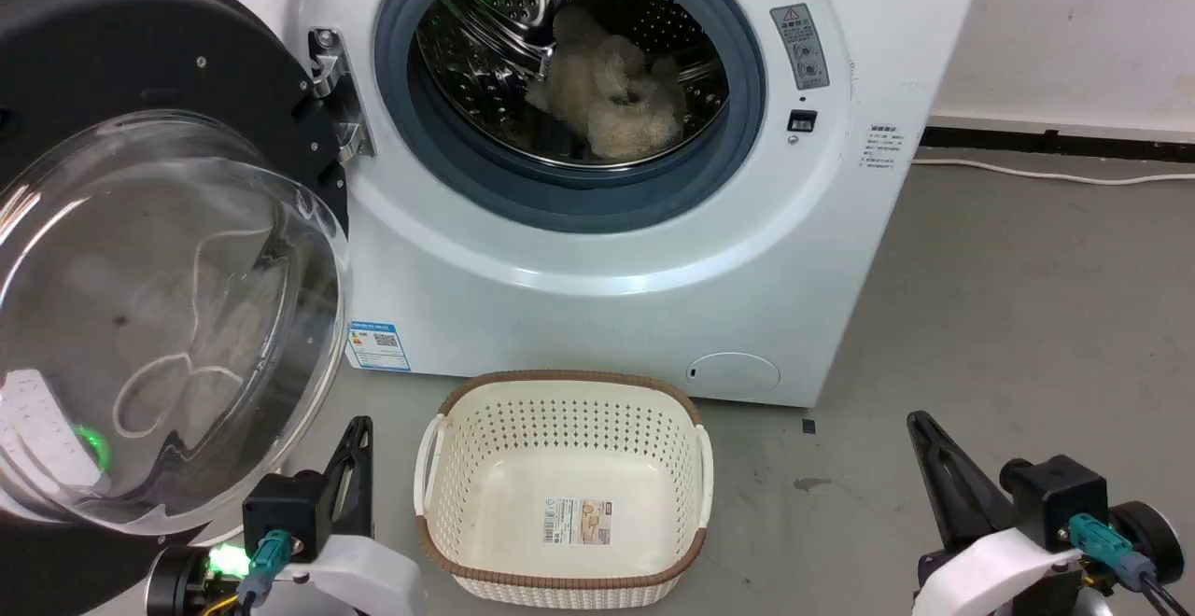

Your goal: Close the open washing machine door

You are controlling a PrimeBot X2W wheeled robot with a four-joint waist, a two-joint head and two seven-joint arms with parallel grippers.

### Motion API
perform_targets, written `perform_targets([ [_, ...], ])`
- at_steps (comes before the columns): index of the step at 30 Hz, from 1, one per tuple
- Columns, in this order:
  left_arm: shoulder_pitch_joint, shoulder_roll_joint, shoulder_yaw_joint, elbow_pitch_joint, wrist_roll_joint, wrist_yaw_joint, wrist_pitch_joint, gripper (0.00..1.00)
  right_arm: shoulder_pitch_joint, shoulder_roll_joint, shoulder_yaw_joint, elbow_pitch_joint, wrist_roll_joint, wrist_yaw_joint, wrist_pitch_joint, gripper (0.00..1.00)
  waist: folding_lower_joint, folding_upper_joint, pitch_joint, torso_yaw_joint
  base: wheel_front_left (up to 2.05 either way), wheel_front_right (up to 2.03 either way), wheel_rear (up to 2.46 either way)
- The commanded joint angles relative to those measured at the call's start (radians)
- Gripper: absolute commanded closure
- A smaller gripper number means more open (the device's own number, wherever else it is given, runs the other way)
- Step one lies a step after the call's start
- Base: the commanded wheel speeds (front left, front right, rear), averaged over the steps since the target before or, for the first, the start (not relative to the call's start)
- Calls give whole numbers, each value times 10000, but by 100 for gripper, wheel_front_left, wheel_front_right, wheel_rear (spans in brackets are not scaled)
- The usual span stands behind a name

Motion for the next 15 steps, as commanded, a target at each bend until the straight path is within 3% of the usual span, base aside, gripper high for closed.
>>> perform_targets([
  [1, -150, -1, 3, -41, 28, 28, 3, 100, -116, 45, -7, -53, -74, 8, 3, 100, 0, -1, 0, 0, 0, 0, 0],
  [15, -150, -1, 3, -41, 28, 28, 3, 100, -116, 45, -7, -53, -74, 8, 3, 100, 0, -1, 0, 0, 0, 0, 0],
])
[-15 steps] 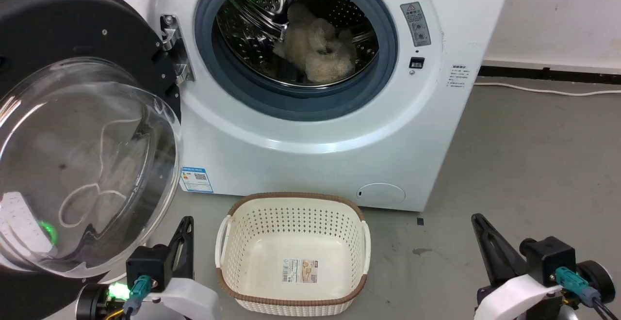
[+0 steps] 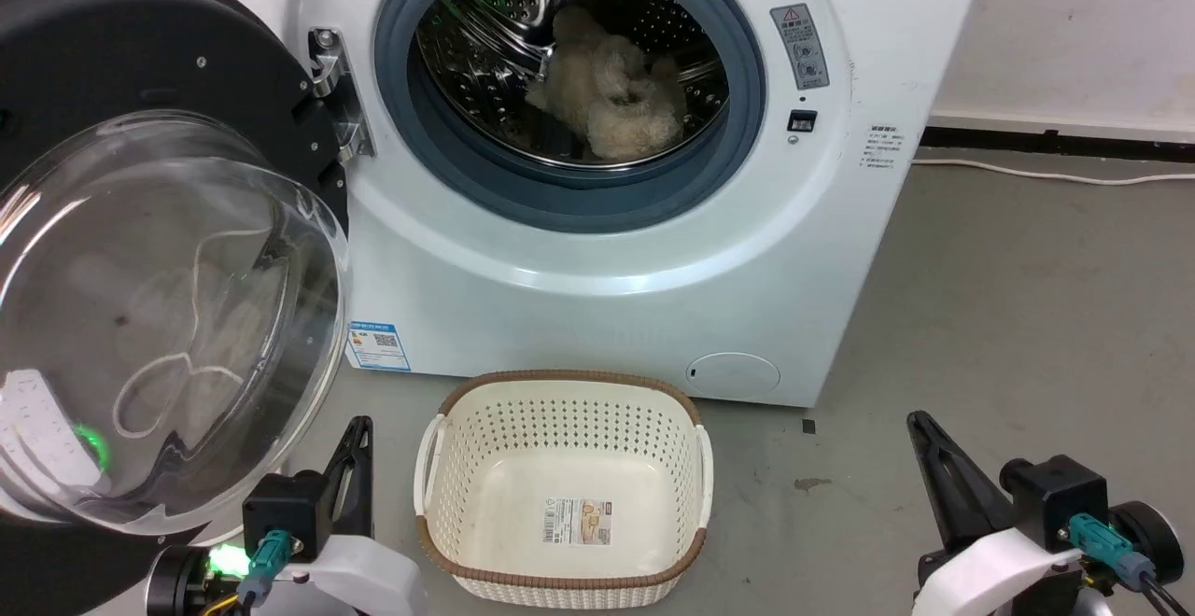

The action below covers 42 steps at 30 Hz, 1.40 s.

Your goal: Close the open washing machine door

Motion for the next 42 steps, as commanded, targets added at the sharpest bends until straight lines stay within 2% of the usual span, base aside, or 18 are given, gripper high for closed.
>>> perform_targets([
  [1, -150, -1, 9, -41, 28, 28, 3, 100, -116, 45, -1, -53, -74, 8, 3, 100, 0, 0, 0, 0, 0, 0, 0],
  [11, -150, -1, 9, -41, 28, 28, 3, 100, -116, 45, -1, -53, -74, 8, 3, 100, 0, 0, 0, 0, 0, 0, 0],
  [12, -1, 0, 5, 0, 0, 0, -2, 0, 0, 0, 3, 0, -8, 0, -1, 0, 0, 0, 0, 0, 0, 0, 0],
  [32, -2, 60, -219, 99, -15, 18, -404, 0, 216, -61, -34, -1, 124, 1, -404, 0, 0, 0, -74, 335, 0, 0, 0],
  [39, -10, 91, -343, 121, -17, 6, -571, 0, 357, -72, -18, -31, 165, 2, -571, 0, 0, 0, -193, 865, 0, 0, 0],
  [41, -6, 107, -424, 68, -10, 71, -718, 0, 288, -129, 183, -22, 195, 2, -718, 0, 0, 0, -156, 1321, 0, 0, 0],
  [42, -6, 107, -424, 68, -10, 71, -718, 0, 288, -129, 183, -22, 195, 2, -718, 0, 0, 0, -156, 1321, 0, 0, 0],
])
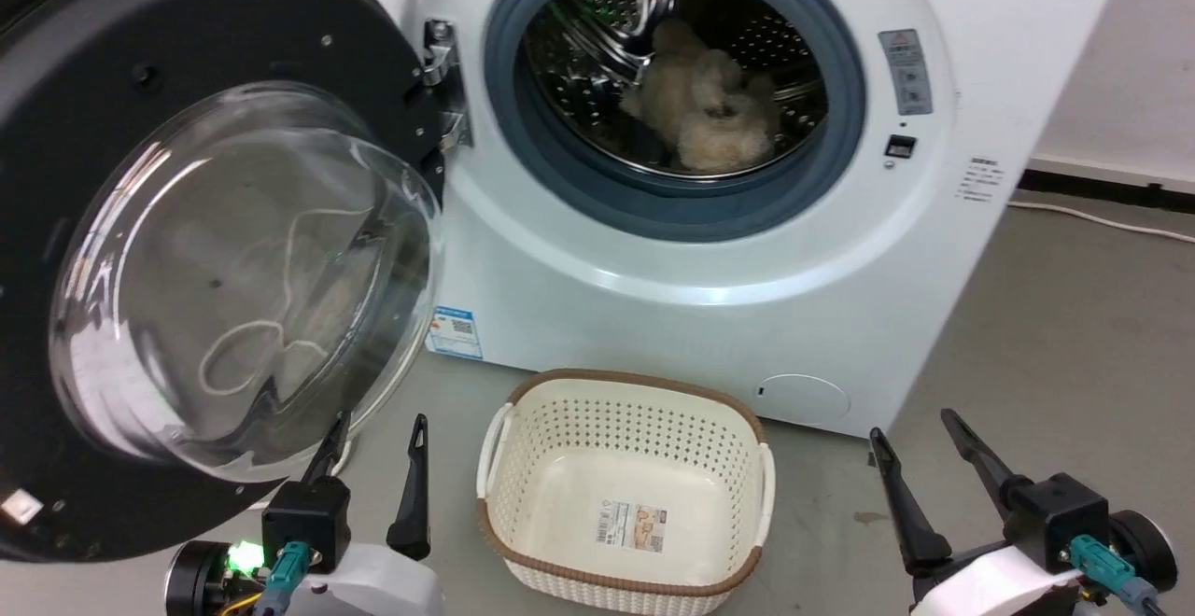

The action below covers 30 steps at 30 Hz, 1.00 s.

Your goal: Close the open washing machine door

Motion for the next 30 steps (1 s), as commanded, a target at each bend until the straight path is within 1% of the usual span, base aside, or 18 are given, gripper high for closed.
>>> perform_targets([
  [1, -7, 61, -27, -36, -5, 59, -102, 0, 45, -76, 52, -14, 91, 2, -100, 0, 0, 0, 29, 83, 0, 0, 0],
  [8, 80, 84, -46, -166, -11, 190, -248, 0, -194, -224, 436, 145, 196, 3, -246, 0, 0, 0, 96, 429, 0, 0, 0],
  [15, 244, 186, -41, -199, -34, 248, -394, 0, -379, -181, 781, 422, 374, 3, -392, 0, 0, 0, 85, 716, 0, 0, 0],
  [30, 385, 280, -72, -341, -75, 350, -749, 0, -362, -201, 1125, 594, 304, 4, -747, 0, 0, 0, 26, 1385, 0, 0, 0],
])
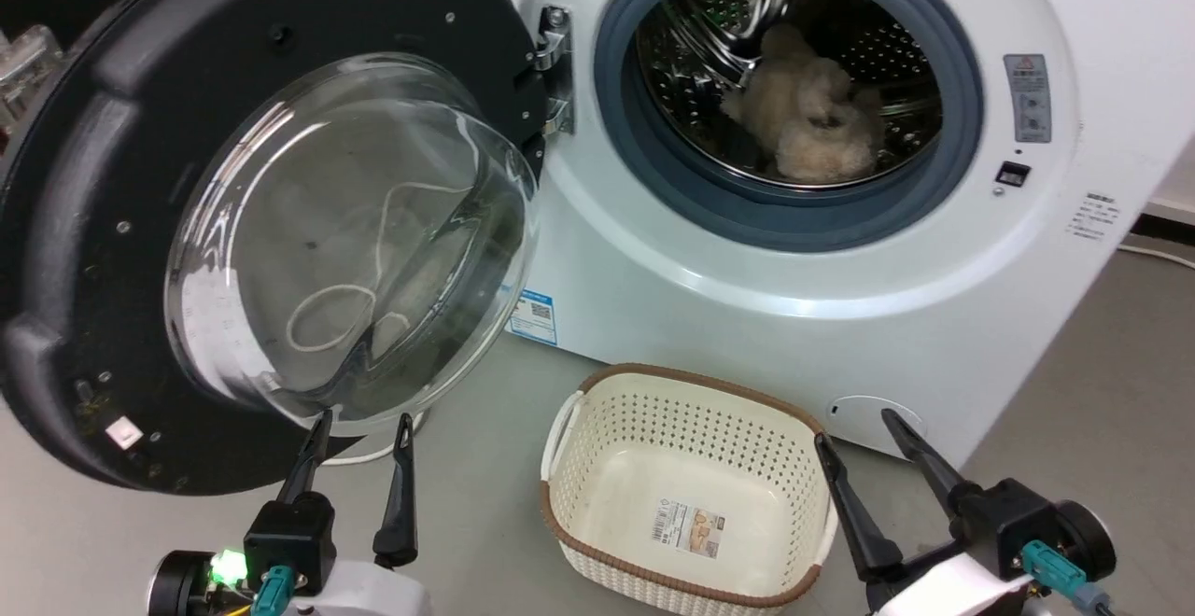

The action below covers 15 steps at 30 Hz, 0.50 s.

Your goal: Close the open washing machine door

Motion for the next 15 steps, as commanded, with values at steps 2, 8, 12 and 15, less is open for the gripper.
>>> perform_targets([
  [2, 119, 66, -23, -75, -41, 41, -129, 0, -60, -48, 132, 88, -37, 4, -120, 0, 0, 0, 11, 120, 0, 0, 0],
  [8, 156, 92, -37, -100, -41, 101, -255, 0, -87, -65, 376, 189, -1, 5, -245, 0, 0, 0, 19, 379, 0, 0, 0],
  [12, 174, 144, -7, -102, -61, 124, -339, 0, -103, -90, 490, 236, 24, 5, -329, 0, 0, 0, 28, 553, 0, 0, 0],
  [15, 166, 172, -9, -97, -68, 129, -401, 0, -116, -121, 562, 265, 40, 5, -392, 0, 0, 0, 47, 690, 0, 0, 0],
])
